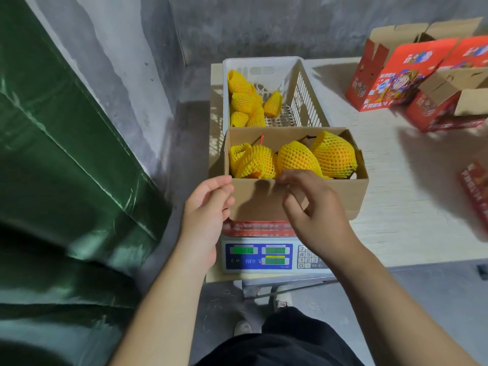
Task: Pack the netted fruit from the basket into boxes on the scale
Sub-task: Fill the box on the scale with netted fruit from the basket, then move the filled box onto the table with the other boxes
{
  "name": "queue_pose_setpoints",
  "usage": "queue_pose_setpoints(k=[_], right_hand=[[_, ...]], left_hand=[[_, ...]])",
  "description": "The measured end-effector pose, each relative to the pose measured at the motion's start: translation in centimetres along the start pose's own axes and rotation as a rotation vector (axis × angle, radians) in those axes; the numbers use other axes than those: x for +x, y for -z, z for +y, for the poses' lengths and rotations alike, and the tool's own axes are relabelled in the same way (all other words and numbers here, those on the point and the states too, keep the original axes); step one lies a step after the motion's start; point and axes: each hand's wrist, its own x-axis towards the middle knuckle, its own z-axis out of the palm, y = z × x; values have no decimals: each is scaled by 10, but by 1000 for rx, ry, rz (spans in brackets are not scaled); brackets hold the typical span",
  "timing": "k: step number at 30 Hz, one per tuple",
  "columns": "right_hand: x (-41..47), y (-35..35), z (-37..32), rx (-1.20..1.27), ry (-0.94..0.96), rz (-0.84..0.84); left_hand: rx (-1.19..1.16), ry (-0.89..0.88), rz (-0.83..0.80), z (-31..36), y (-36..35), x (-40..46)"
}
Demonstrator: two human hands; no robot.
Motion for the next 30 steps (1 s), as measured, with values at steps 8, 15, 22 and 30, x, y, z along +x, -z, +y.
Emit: queue_pose_setpoints(k=[8, 15, 22, 30], right_hand=[[44, 51, 44, -96, -88, 288], [78, 78, 93, -150, -405, 106], [103, 111, 116, 238, -480, -448], [125, 121, 128, 209, -549, -649]], left_hand=[[81, -214, 179, 14, -22, 27], [319, -126, 157, 22, -48, 65], [629, 114, 34, 15, -43, 85], [875, 213, 51, 24, -47, 96]])
